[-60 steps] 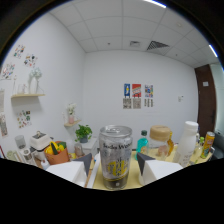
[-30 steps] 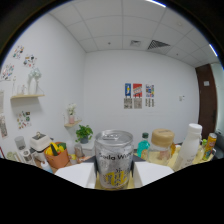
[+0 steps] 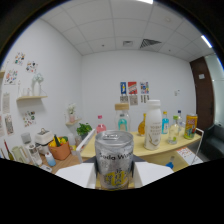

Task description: Make me a cup of Mojito.

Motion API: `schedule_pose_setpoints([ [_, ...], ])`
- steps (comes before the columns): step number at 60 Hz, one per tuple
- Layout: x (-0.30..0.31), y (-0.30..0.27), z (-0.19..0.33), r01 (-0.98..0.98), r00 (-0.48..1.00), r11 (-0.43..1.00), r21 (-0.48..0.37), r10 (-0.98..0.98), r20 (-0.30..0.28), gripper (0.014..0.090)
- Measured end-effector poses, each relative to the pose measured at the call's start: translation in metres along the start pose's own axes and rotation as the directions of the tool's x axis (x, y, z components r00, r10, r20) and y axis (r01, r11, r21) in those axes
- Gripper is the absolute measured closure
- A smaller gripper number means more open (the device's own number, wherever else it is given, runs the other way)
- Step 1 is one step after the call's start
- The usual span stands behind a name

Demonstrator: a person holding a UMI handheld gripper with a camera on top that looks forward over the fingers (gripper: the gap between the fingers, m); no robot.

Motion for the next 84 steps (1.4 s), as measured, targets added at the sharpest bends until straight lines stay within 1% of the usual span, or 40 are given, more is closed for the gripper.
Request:
schedule_pose_setpoints([
  [15,0.045,0.124,0.007,-0.048,0.998,0.988,-0.145,0.043,-0.036,0.0532],
  [23,0.058,0.173,0.013,-0.1,0.995,0.978,-0.182,0.093,-0.047,0.053],
  [30,0.061,0.193,0.017,-0.211,0.977,0.957,-0.197,0.21,-0.025,0.0529],
  [38,0.059,0.194,0.017,-0.44,0.892,0.875,-0.2,0.452,0.015,0.053],
  [44,0.061,0.188,0.019,-0.643,0.75,0.738,-0.204,0.661,0.031,0.0529],
  [50,0.063,0.18,0.022,-0.809,0.552,0.546,-0.217,0.833,0.04,0.0532],
  [59,0.069,0.167,0.027,-0.947,0.211,0.217,-0.236,0.976,0.051,0.0533],
  [68,0.078,0.15,0.027,-0.959,-0.131,-0.108,-0.261,0.989,0.072,0.0534],
  [77,0.089,0.142,0.029,-0.875,-0.431,-0.399,-0.275,0.9,0.068,0.0533],
  [81,0.092,0.143,0.028,-0.836,-0.514,-0.481,-0.264,0.855,0.071,0.0529],
  [84,0.095,0.143,0.028,-0.831,-0.526,-0.494,-0.255,0.848,0.072,0.0533],
])
